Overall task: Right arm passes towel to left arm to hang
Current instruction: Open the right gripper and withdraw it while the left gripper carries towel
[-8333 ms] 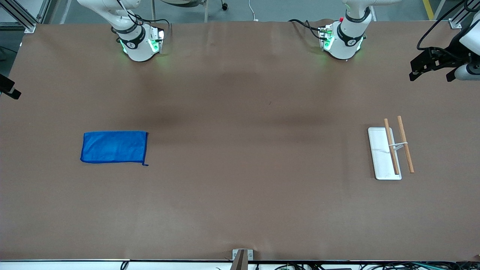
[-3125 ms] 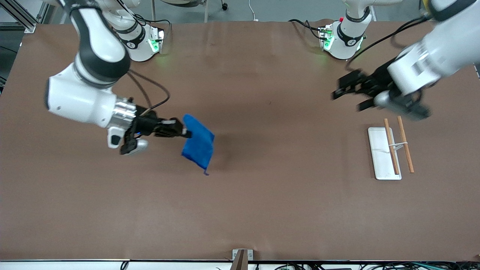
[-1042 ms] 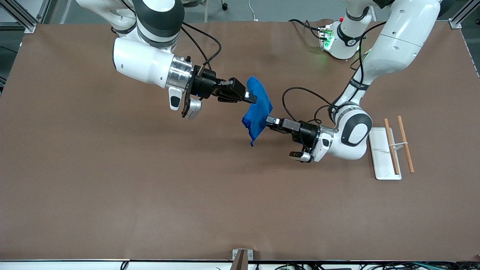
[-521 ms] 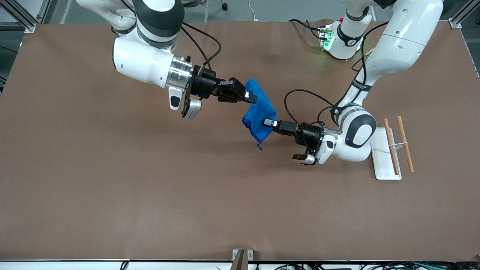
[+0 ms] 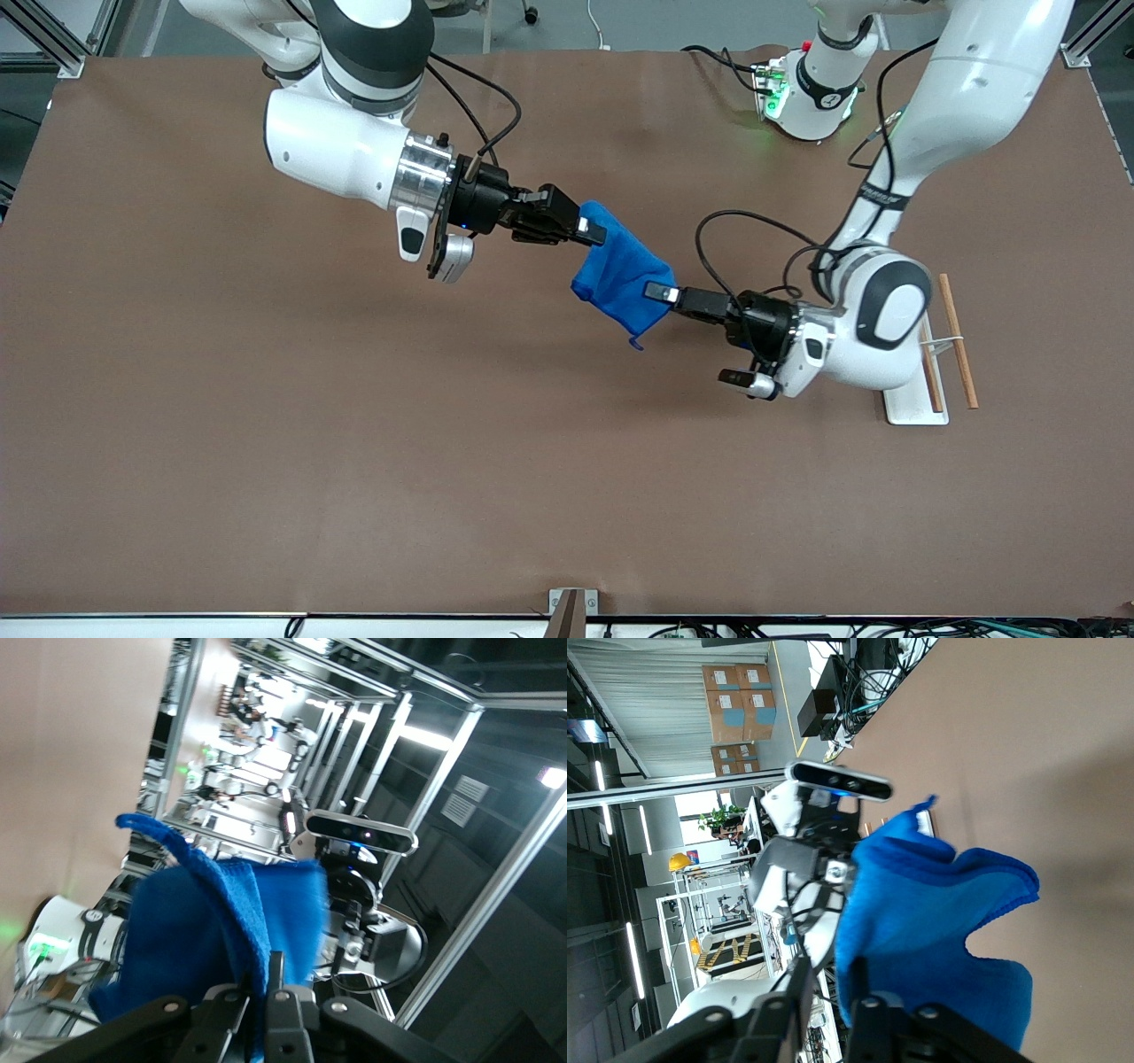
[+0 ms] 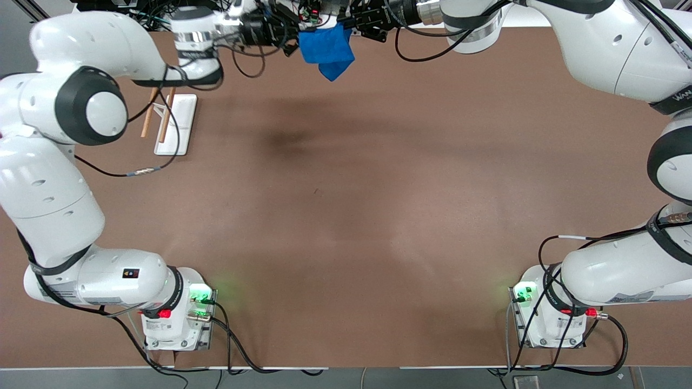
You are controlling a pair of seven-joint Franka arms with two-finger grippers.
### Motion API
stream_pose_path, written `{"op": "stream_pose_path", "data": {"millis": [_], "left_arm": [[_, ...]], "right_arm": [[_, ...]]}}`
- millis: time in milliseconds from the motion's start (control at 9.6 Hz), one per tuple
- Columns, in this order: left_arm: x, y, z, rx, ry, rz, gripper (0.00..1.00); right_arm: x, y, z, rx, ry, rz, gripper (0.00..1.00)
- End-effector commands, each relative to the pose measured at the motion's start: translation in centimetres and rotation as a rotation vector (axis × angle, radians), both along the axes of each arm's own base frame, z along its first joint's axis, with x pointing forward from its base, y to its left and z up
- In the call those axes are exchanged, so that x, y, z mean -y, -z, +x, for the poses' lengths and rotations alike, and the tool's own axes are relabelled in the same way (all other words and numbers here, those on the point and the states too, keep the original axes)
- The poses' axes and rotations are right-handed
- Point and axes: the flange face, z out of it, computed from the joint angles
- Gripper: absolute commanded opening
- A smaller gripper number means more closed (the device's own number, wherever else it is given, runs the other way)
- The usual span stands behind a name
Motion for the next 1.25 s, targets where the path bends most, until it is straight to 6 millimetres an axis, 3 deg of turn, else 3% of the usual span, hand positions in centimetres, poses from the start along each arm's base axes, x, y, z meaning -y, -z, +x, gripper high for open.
{"op": "stream_pose_path", "data": {"millis": [0,208,312,625,833,1042,1146], "left_arm": [[-2.6,-3.3,0.5,-0.075,0.014,0.217,0.0],[-4.9,-5.8,0.8,-0.151,-0.003,0.435,0.0],[-5.5,-5.9,0.7,-0.173,0.0,0.524,0.0],[-12.0,-4.3,1.1,-0.218,-0.047,0.909,0.0],[-16.0,-4.3,1.2,-0.282,-0.112,1.22,0.0],[-18.4,-4.3,0.6,-0.312,-0.171,1.494,0.0],[-21.3,-3.8,0.8,-0.318,-0.192,1.563,0.0]], "right_arm": [[3.3,1.9,1.2,-0.007,0.036,-0.06,1.0],[8.8,4.2,4.4,0.063,0.013,-0.237,1.0],[11.8,5.1,5.8,0.095,-0.002,-0.339,1.0],[22.5,7.8,9.0,0.066,-0.039,-0.579,1.0],[30.0,7.3,9.6,0.019,-0.03,-0.691,1.0],[37.3,4.9,8.9,0.003,-0.053,-0.886,1.0],[39.8,3.5,8.4,0.013,-0.062,-0.98,1.0]]}}
